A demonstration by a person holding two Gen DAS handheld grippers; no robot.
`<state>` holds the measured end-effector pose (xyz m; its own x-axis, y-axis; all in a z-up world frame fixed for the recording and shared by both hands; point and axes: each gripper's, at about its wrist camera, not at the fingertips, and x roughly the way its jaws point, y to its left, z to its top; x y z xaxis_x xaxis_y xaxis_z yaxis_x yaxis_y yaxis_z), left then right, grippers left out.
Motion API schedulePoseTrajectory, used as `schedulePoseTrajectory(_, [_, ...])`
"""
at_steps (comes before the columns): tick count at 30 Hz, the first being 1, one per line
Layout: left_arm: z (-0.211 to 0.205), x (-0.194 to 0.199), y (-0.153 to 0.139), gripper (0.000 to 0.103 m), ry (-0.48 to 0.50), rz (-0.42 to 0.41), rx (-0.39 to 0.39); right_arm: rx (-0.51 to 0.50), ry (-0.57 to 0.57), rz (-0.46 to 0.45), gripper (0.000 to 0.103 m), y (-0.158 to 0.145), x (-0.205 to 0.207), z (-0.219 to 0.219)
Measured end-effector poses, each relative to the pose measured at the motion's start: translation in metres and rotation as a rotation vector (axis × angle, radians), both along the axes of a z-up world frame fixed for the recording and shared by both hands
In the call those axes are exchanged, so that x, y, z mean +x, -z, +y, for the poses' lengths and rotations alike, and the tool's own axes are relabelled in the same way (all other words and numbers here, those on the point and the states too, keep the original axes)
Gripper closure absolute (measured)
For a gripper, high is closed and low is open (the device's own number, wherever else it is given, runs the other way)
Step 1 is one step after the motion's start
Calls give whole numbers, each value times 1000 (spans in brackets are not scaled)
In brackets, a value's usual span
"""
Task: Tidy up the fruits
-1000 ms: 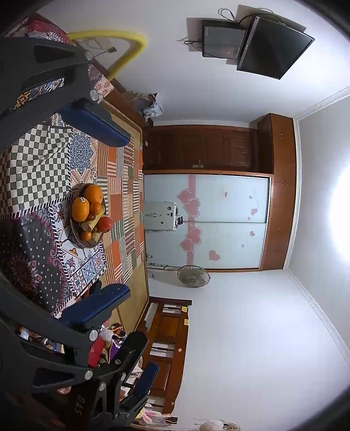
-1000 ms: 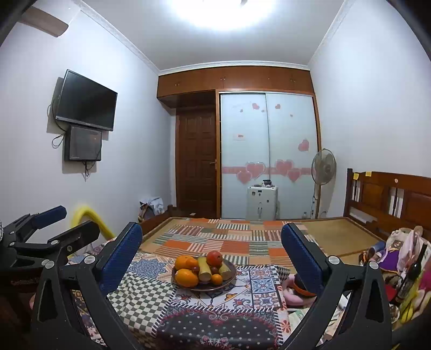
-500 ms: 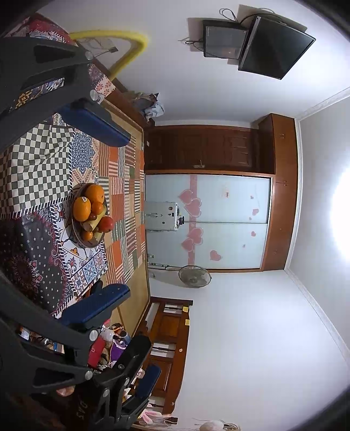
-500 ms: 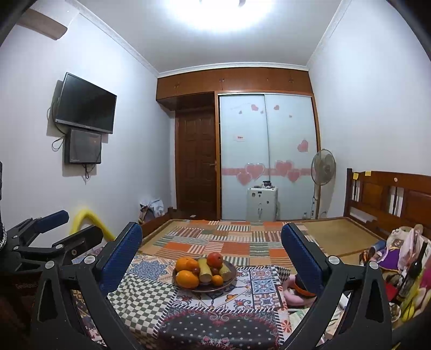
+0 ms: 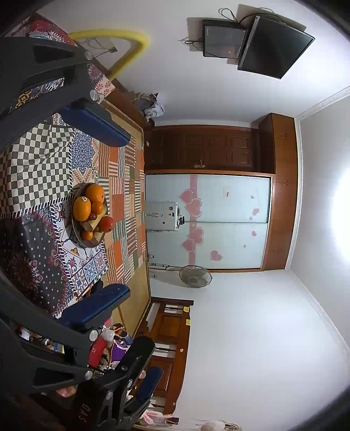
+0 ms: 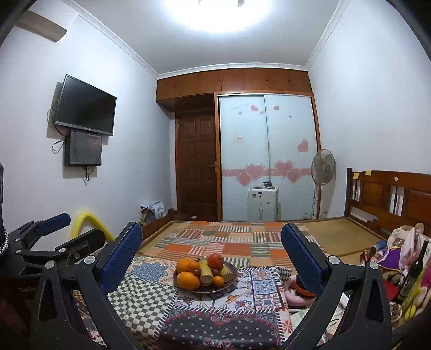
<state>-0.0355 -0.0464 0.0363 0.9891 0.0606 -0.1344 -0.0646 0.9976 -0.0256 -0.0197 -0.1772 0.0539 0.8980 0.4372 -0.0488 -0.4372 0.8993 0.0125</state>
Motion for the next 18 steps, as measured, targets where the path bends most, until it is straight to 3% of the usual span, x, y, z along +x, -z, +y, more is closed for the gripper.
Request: schedulePoseTrajectory(18, [0, 7, 4, 0, 24, 32, -14, -2, 2, 7, 0, 2, 3, 0])
